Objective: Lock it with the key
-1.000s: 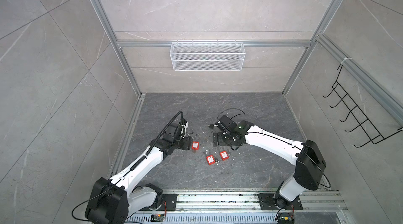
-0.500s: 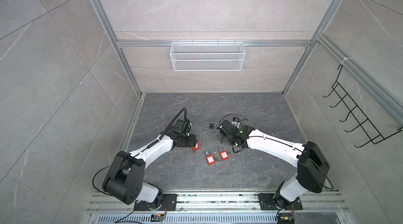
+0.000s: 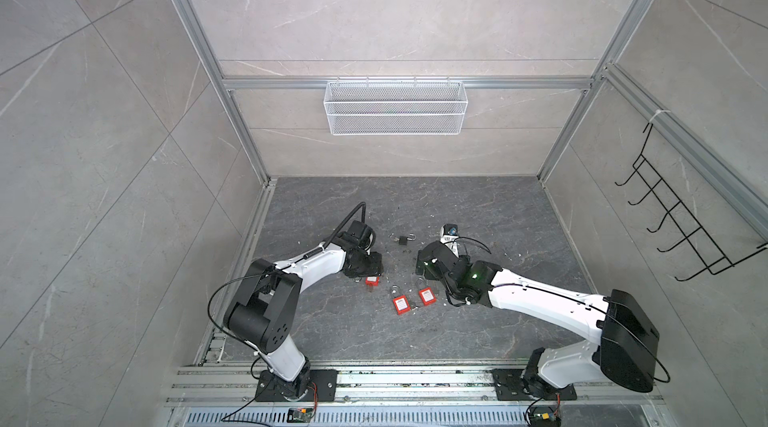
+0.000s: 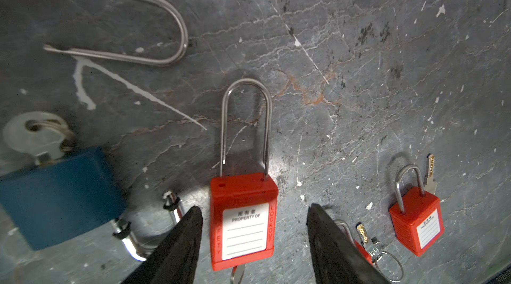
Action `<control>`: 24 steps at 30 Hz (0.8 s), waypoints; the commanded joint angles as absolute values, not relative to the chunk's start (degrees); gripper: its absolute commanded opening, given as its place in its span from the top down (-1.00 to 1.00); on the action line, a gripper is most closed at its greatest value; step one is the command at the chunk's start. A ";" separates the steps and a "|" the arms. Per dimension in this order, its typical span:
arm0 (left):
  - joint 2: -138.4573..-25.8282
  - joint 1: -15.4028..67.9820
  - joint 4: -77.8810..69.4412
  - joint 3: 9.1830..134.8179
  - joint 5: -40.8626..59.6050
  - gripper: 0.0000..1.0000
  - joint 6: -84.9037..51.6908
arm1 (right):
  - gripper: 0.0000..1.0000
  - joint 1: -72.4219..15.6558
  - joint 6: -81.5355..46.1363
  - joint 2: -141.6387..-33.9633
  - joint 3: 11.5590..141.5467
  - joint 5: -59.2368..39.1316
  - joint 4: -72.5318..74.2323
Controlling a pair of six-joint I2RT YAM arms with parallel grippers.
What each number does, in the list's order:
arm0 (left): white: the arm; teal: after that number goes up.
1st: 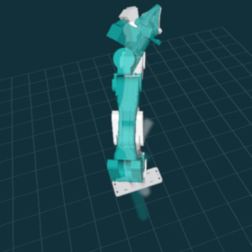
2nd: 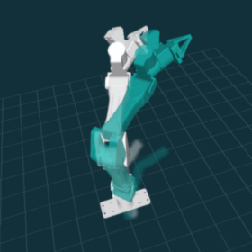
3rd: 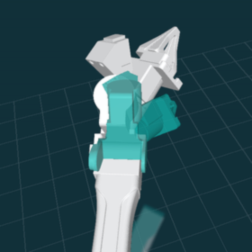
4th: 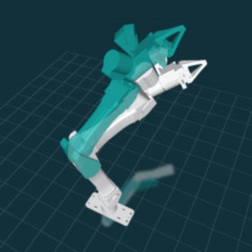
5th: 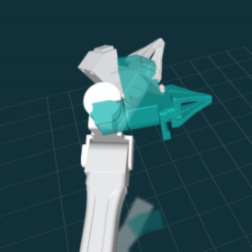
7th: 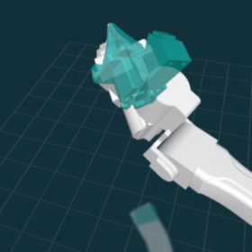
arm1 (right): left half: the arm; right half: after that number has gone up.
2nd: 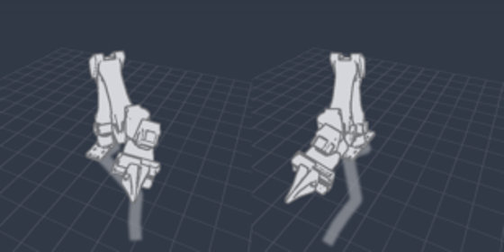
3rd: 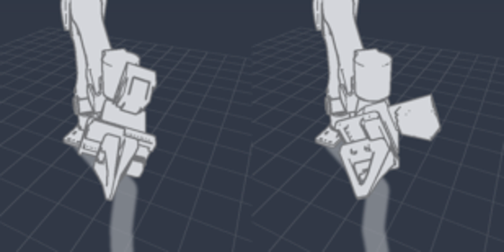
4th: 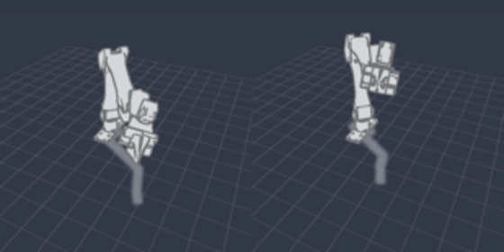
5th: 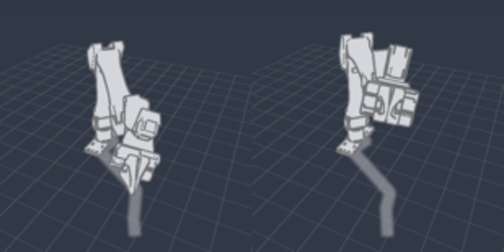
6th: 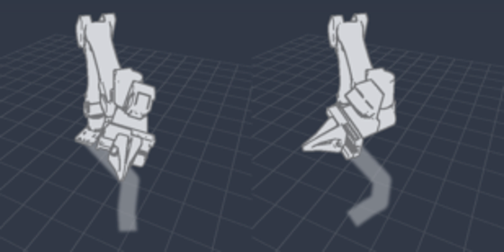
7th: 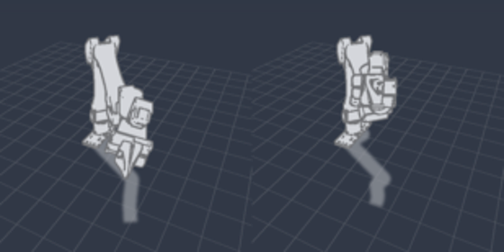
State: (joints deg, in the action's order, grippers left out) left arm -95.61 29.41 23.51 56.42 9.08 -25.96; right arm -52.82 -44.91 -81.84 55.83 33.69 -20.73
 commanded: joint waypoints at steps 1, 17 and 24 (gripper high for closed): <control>-96.83 30.13 27.31 58.70 8.57 -0.26 -28.50 | -0.99 -53.02 -41.12 -79.85 55.14 36.08 -19.14; -96.42 34.00 28.99 62.34 16.28 -0.26 -38.16 | -1.00 -53.03 -26.47 -81.15 58.57 25.36 -20.34; -98.37 34.83 24.55 63.55 19.02 -0.25 -40.19 | -0.93 -52.97 -19.87 -81.11 62.05 18.35 -22.15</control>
